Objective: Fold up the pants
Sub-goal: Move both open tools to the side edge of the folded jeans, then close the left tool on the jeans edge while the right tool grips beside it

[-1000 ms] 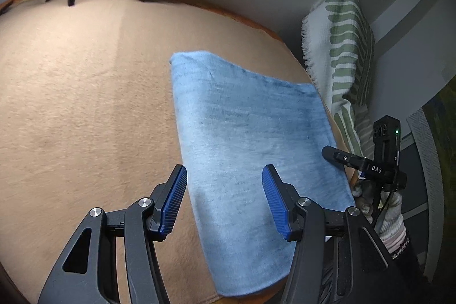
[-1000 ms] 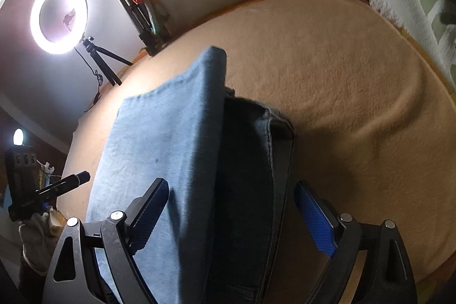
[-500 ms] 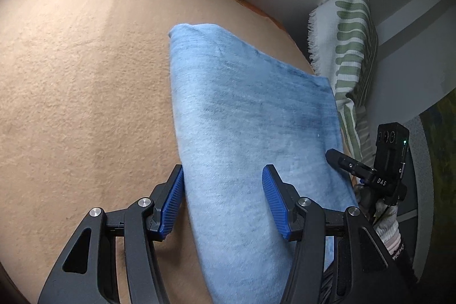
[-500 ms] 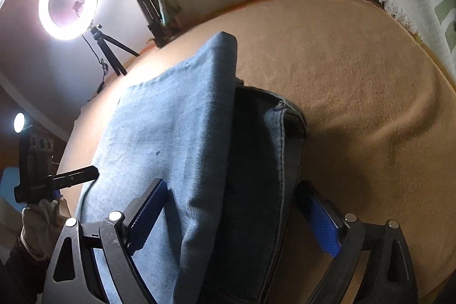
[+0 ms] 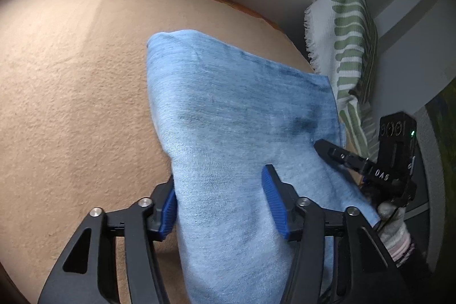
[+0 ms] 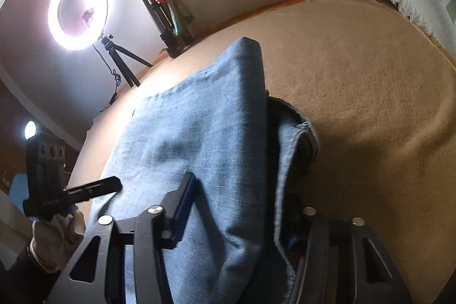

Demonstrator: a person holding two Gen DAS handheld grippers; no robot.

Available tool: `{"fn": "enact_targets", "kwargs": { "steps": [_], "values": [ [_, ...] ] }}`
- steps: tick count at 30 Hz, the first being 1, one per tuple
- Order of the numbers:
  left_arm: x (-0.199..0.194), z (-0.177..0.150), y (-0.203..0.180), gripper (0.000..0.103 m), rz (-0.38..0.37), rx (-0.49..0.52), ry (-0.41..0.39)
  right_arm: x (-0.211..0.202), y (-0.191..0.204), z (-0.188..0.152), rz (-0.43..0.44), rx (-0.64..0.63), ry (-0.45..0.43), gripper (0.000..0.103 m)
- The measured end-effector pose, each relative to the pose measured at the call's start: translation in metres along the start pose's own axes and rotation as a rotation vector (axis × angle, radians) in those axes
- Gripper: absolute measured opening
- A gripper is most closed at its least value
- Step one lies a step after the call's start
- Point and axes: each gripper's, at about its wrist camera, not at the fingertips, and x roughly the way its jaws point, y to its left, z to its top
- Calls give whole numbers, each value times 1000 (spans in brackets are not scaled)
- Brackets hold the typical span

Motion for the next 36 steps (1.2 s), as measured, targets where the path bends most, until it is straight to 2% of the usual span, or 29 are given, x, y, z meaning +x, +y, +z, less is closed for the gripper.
{"fn": "enact_targets", "kwargs": {
  "steps": [2, 6, 8, 10, 13, 15, 20, 23, 30, 36],
  "values": [
    [0, -1, -3, 46, 15, 20, -7, -1, 1, 0, -3, -7, 2, 45],
    [2, 0, -7, 44, 41, 50, -12, -1, 3, 1, -9, -33, 7, 47],
    [4, 0, -10, 43, 62, 79, -11, 1, 2, 2, -7, -31, 14, 59],
    [5, 0, -13, 43, 75, 94, -13, 2, 1, 2, 3, -34, 9, 65],
    [7, 1, -14, 43, 81, 101, -17, 6, 8, 3, -31, -64, 3, 66],
    [6, 1, -15, 41, 85, 110, -23, 7, 9, 5, -44, -50, 6, 62],
    [3, 2, -23, 30, 98, 154, -49, 4, 17, 6, -65, -77, 14, 35],
    [0, 4, -24, 25, 81, 157, -61, -4, 29, 6, -98, -122, 4, 25],
    [-10, 7, -27, 22, 43, 147, -84, -18, 52, 8, -104, -179, -31, 21],
    [-18, 10, -42, 20, 20, 178, -116, -32, 70, 14, -76, -216, -70, 20]
  ]
}}
